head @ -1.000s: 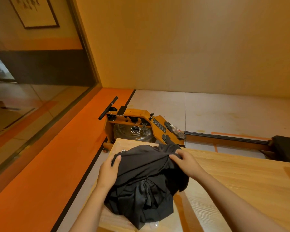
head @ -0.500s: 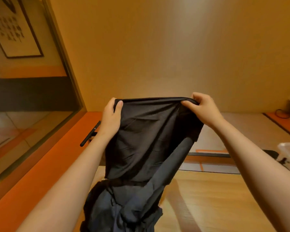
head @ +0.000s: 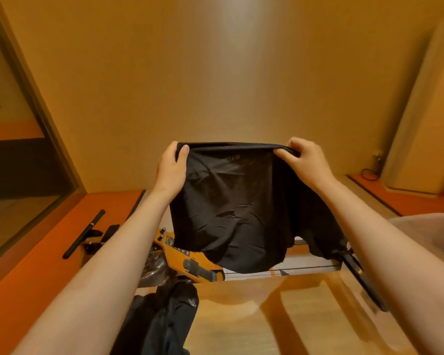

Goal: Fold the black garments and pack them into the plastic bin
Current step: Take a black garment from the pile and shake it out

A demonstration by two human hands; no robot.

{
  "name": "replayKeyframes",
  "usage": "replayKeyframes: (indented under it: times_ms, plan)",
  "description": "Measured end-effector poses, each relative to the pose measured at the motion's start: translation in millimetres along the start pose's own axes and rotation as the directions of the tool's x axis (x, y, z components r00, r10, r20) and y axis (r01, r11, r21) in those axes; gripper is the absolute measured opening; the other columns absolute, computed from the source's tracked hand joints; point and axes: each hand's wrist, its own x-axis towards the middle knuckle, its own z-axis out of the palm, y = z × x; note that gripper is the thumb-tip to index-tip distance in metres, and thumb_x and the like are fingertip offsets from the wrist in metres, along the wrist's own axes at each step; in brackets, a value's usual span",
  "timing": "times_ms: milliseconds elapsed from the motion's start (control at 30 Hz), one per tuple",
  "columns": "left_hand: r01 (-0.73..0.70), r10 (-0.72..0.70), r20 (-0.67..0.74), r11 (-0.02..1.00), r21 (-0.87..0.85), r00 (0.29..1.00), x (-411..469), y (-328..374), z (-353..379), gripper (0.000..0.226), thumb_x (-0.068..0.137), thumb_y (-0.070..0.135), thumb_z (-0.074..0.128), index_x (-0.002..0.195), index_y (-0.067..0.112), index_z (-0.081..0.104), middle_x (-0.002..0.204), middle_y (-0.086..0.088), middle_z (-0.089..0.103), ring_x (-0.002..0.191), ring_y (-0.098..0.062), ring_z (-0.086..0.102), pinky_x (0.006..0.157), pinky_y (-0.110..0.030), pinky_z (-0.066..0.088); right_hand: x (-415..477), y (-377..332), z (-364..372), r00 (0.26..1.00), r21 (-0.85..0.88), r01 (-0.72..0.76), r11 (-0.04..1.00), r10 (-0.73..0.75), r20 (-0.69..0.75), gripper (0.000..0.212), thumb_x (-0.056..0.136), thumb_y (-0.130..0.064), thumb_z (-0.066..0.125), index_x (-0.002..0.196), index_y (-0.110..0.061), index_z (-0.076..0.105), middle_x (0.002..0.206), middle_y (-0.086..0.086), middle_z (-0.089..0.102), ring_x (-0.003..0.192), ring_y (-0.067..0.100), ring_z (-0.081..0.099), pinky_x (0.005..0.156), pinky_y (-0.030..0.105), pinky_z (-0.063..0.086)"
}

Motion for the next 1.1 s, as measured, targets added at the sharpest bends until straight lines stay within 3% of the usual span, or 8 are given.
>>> replayKeyframes:
  times_ms: [100,267,467,567,667,833,1000,1100]
  plan:
    - [0.130,-0.134,0.059,0.990,0.061,0.989,-36.6,-41.2,24.4,0.048,0.101,0.042,0.038,0.120,0.000,0.052,0.123,-0.021,0.056,0.115,-0.036,0.051,0.098,-0.052,0.043,-44.8,25.8,11.1,0.994,-0.012,-0.020,1.000,0.021,0.104,0.036,0.092,-0.039,0.060,0.071,-0.011,0.050,0.064,0.004,0.052,0.061,0.020,0.052,0.055,0.034,0.033]
    - [0.318,-0.331,0.192,0.943,0.093,0.924,-145.2,-108.5,60.5,0.025,0.101,0.036,0.042,0.100,0.016,0.058,0.099,-0.004,0.062,0.096,-0.016,0.059,0.081,-0.036,0.045,-156.9,80.6,55.8,0.921,-0.096,-0.112,0.989,0.139,0.363,0.028,0.095,-0.041,0.053,0.079,-0.018,0.054,0.069,-0.004,0.055,0.064,0.009,0.053,0.058,0.034,0.042]
    - [0.540,-0.606,0.290,0.794,0.280,0.741,-250.4,-158.1,81.9,0.059,0.097,0.047,0.045,0.143,0.011,0.043,0.144,-0.001,0.046,0.137,-0.022,0.038,0.114,-0.037,0.030,-275.8,133.3,84.3,0.740,-0.295,-0.333,0.895,0.442,0.507,0.021,0.095,-0.044,0.052,0.082,-0.027,0.053,0.074,-0.005,0.061,0.070,0.015,0.058,0.063,0.039,0.049]
    - [0.496,-0.573,0.378,0.819,0.288,0.727,-286.6,-156.2,88.9,0.026,0.098,0.038,0.049,0.113,0.020,0.059,0.114,0.007,0.063,0.110,-0.013,0.057,0.093,-0.027,0.044,-311.4,137.6,87.3,0.647,-0.346,-0.365,0.865,0.502,0.574,0.016,0.090,-0.044,0.059,0.089,-0.029,0.057,0.086,-0.009,0.063,0.082,0.013,0.060,0.072,0.036,0.053]
    - [0.472,-0.536,0.464,0.843,0.257,0.705,-317.7,-140.0,100.8,0.006,0.097,0.022,0.054,0.102,0.025,0.055,0.097,0.016,0.061,0.094,0.001,0.057,0.079,-0.012,0.044,-330.2,121.4,92.0,0.683,-0.296,-0.269,0.917,0.398,0.612,0.053,0.079,-0.053,0.066,0.124,-0.031,0.051,0.119,-0.012,0.055,0.112,0.009,0.051,0.093,0.030,0.048]
    - [0.514,-0.521,0.576,0.836,0.194,0.630,-359.9,-126.2,115.5,0.062,0.084,0.024,0.070,0.130,0.043,0.033,0.104,0.014,0.054,0.098,0.000,0.053,0.084,-0.020,0.047,-347.5,72.4,121.2,0.642,-0.030,-0.041,0.999,0.049,0.765,0.089,0.075,-0.055,0.067,0.149,-0.033,0.023,0.153,-0.012,0.026,0.143,0.007,0.015,0.115,0.029,0.016]
    - [0.305,-0.495,0.465,0.852,0.425,0.734,-376.8,-157.7,82.4,0.076,0.078,0.035,0.074,0.142,0.031,0.033,0.139,0.017,0.039,0.130,-0.004,0.036,0.107,-0.020,0.031,-375.6,77.0,153.1,0.504,-0.213,0.022,0.977,0.173,0.846,0.087,0.081,-0.047,0.067,0.151,-0.030,0.018,0.158,-0.007,0.016,0.147,0.016,0.007,0.118,0.034,0.011]
    - [0.115,-0.486,0.556,0.813,0.571,0.674,-376.9,-181.8,62.3,0.091,0.080,0.042,0.069,0.153,0.031,0.015,0.159,0.014,0.012,0.147,-0.010,0.011,0.117,-0.030,0.017,-391.9,78.2,161.5,0.538,-0.311,0.056,0.949,0.233,0.810,0.059,0.086,-0.026,0.062,0.141,-0.023,0.041,0.147,0.000,0.036,0.136,0.025,0.031,0.109,0.033,0.028]
